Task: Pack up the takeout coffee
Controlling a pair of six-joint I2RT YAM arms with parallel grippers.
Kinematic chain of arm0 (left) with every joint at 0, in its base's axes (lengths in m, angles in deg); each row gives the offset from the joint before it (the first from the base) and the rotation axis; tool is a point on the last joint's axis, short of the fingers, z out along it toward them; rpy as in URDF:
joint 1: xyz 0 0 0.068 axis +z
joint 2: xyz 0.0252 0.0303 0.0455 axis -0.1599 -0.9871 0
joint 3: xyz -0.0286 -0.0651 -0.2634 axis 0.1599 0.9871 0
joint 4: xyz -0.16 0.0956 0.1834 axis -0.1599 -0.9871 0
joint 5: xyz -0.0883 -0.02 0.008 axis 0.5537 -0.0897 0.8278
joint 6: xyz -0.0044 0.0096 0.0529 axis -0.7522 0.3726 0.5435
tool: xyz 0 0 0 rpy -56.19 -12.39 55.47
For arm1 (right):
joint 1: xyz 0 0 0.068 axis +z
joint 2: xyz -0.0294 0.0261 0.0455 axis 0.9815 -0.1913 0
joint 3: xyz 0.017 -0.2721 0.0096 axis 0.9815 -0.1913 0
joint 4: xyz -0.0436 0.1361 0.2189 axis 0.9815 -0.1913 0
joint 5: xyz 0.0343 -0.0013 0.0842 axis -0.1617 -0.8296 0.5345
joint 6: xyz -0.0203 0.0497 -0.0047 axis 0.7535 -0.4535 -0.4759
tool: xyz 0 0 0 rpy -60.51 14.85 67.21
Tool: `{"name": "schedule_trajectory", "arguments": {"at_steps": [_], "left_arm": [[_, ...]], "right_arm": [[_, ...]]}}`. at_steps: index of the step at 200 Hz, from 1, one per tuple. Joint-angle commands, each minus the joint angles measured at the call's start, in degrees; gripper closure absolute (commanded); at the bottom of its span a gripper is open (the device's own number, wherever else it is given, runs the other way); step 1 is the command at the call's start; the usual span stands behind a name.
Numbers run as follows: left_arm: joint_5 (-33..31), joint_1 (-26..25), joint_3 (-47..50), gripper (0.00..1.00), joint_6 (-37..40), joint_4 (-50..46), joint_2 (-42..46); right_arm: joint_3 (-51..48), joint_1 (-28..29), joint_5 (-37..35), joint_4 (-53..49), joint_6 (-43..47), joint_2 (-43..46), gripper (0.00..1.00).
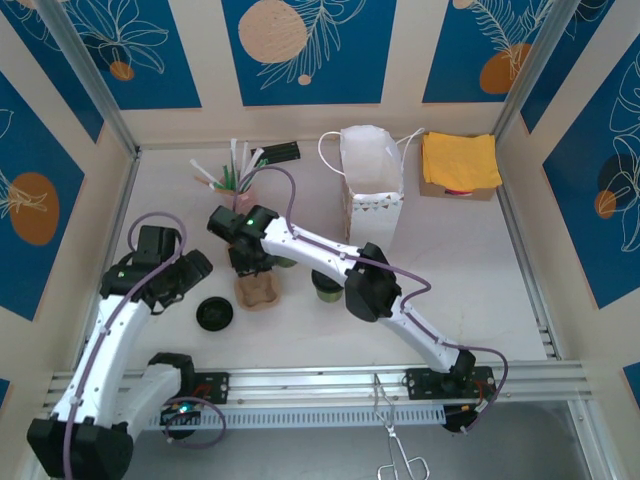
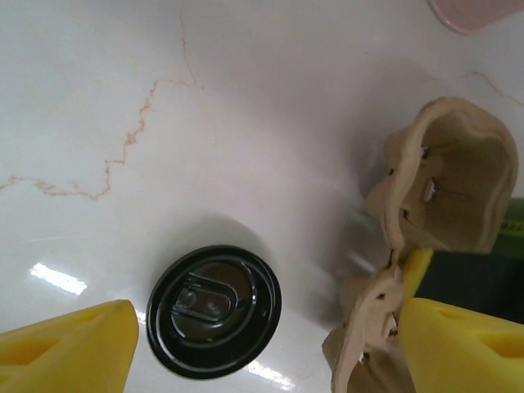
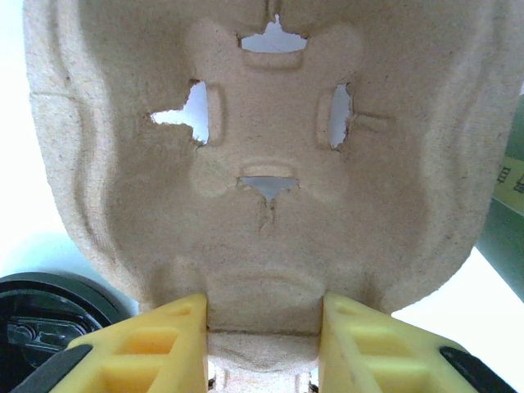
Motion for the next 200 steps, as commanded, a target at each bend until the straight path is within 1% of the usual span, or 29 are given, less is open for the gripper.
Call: {"name": "schedule_trajectory", "arguments": {"at_steps": [1, 7, 12, 19, 37, 46, 63, 76, 130, 172, 200], "left_arm": [[10.62, 5.70, 3.04, 0.22, -0.32, 8.05, -4.13], [13.65, 7.33, 3.71, 0.25, -0.44, 10.23, -5.32], [15.90, 8.52, 4.14, 0.30, -0.52, 11.98, -6.28], [18.20, 9.89, 4.57, 0.35, -0.74, 14.18, -7.38], [23.54, 12.39, 5.74, 0.39, -1.40, 20.43, -9.85], [27.23, 13.39, 6.44, 0.42, -2.12, 23.83, -11.25], [32.28, 13.90, 7.50, 0.44, -3.48, 29.41, -13.79], [34.92, 13.89, 8.30, 0.45, -4.45, 32.72, -15.54], [41.04, 13.86, 11.44, 0.46, -7.33, 42.09, -19.69], [42.49, 13.97, 12.00, 0.46, -6.12, 41.10, -20.61], [43.18, 13.91, 12.43, 0.46, -6.03, 39.86, -19.61]], "right_arm": [[-0.77, -0.17, 1.92, -0.21, 0.15, 3.20, 0.67], [-0.82, -0.19, 2.07, -0.15, 0.15, 3.18, 0.67], [-0.90, -0.20, 2.11, -0.15, 0.23, 3.18, 0.67], [-0.90, -0.16, 2.17, -0.04, 0.33, 3.19, 0.67], [-0.89, -0.16, 2.34, 0.25, 0.50, 3.16, 0.67], [-0.90, -0.15, 2.45, 0.31, 0.50, 3.14, 0.67], [-0.91, -0.15, 2.66, 0.37, 0.43, 2.96, 0.67], [-1.07, -0.15, 2.76, 0.40, 0.46, 2.92, 0.67], [-0.82, -0.13, 3.23, 0.74, 0.32, 2.84, 0.67], [-0.66, -0.35, 3.91, 0.93, 0.42, 2.64, 0.67], [-0.71, -0.89, 4.83, 1.10, 0.37, 2.64, 0.67]]}}
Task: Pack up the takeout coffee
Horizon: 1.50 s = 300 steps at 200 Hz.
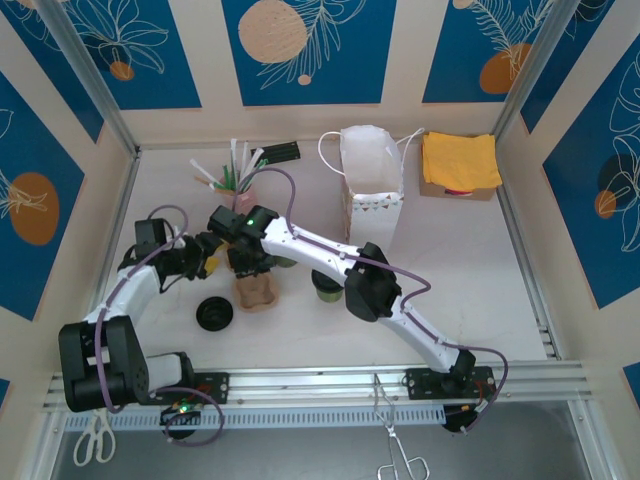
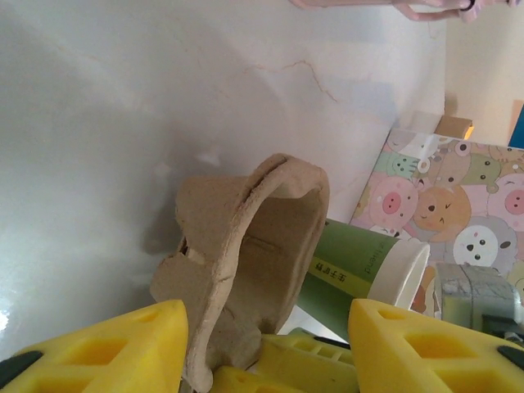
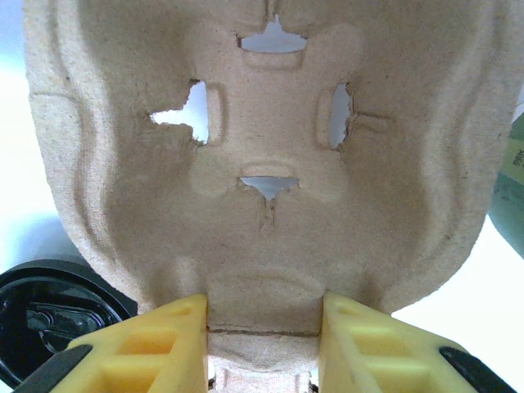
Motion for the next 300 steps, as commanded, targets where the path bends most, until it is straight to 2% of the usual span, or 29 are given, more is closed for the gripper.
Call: {"name": "schedule_trajectory", "arguments": {"at_steps": [1, 27, 158, 300], "left_arm": [[2.55, 0.62, 0.88, 0.46, 0.07, -0.26, 0.83], [3.25, 0.62, 1.06, 0.46, 0.73, -2.47, 1.82], [7.38, 0.59, 3.42, 0.45, -0.66, 0.45, 1.79], [8.62, 0.63, 4.03, 0.45, -1.26, 2.62, 1.35]], "right_arm": [[-0.26, -0.61, 2.26, 0.27, 0.13, 2.62, 0.67], [-0.19, -1.00, 2.47, 0.45, 0.08, 2.68, 0.67], [-0.23, -1.03, 3.50, 0.83, -0.07, 2.39, 0.67], [0.20, -0.39, 3.47, 0.71, 0.10, 2.33, 0.67]]}}
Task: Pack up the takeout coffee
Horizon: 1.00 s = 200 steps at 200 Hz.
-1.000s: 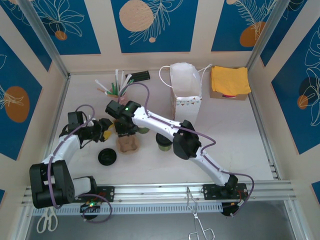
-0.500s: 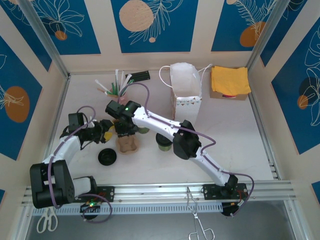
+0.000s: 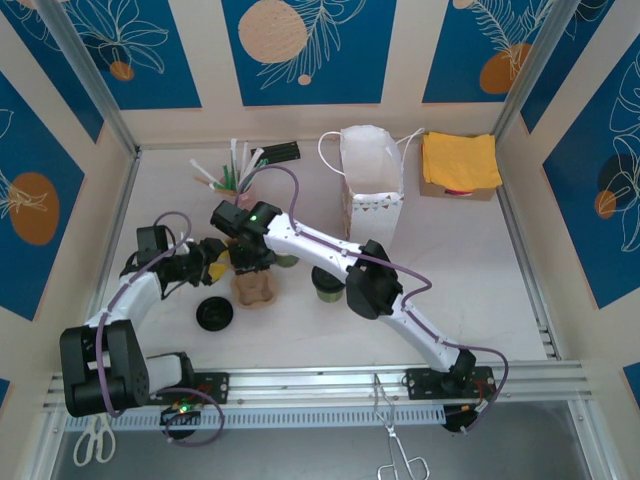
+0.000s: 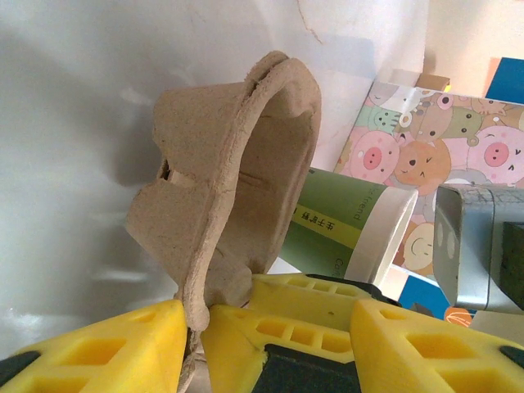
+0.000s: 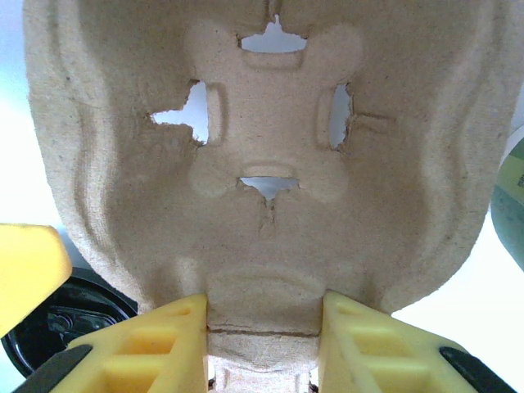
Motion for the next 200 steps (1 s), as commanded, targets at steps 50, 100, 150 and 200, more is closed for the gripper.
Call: {"name": "schedule_trajectory", "arguments": {"at_steps": [50, 100, 150, 200], "left_arm": [[1.10, 0.63, 0.83, 0.45, 0.23, 1.04, -0.73], [-0.12, 0.66, 0.58, 0.45, 1.65, -0.74, -0.78], [-2.76, 0.60, -0.23, 0.45, 3.45, -3.96, 1.21], [-1.41, 0.69, -0.13, 0.44, 2.81, -2.15, 1.60]], "right_arm": [[0.47, 1.18, 1.07, -0.64, 0.20, 2.60, 0.67], [0.65, 1.28, 0.45, -1.04, 0.11, 2.74, 0.67], [0.46, 1.27, 0.32, -1.17, -0.06, 2.76, 0.67], [0.39, 1.42, 0.45, -1.17, -0.13, 2.69, 0.67]]}}
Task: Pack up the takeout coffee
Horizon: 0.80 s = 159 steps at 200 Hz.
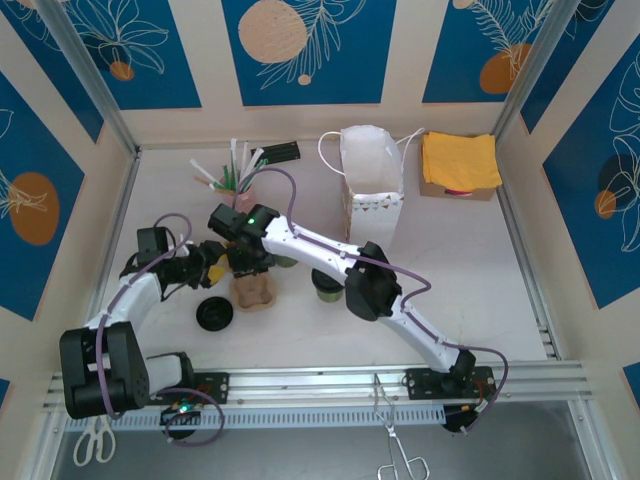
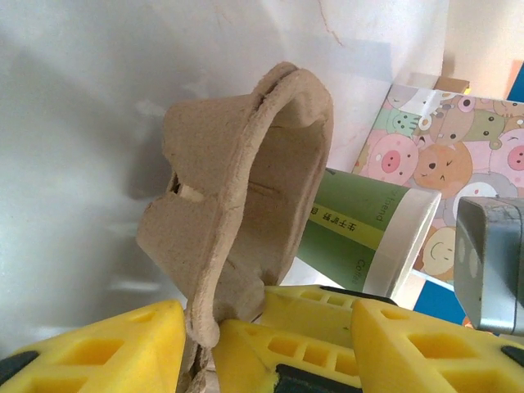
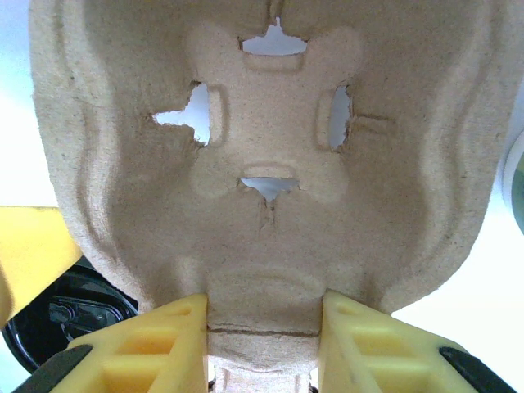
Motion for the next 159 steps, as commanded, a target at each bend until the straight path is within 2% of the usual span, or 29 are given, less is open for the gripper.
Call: {"name": "schedule_trajectory", "arguments": {"at_steps": [1, 54, 159], "left_arm": [[0.67, 0.68, -0.23, 0.44, 1.09, 0.31, 0.96], [2.70, 0.61, 0.52, 0.45, -0.45, 3.24, 0.95], [2.00, 0.63, 0.73, 0.44, 0.05, 3.28, -0.69]], "right_arm": [[0.39, 0.44, 0.65, -0.93, -0.14, 2.73, 0.67], [0.22, 0.49, 0.65, -0.91, -0.10, 2.64, 0.67], [0.75, 1.02, 1.09, 0.29, 1.03, 3.06, 0.67]]}}
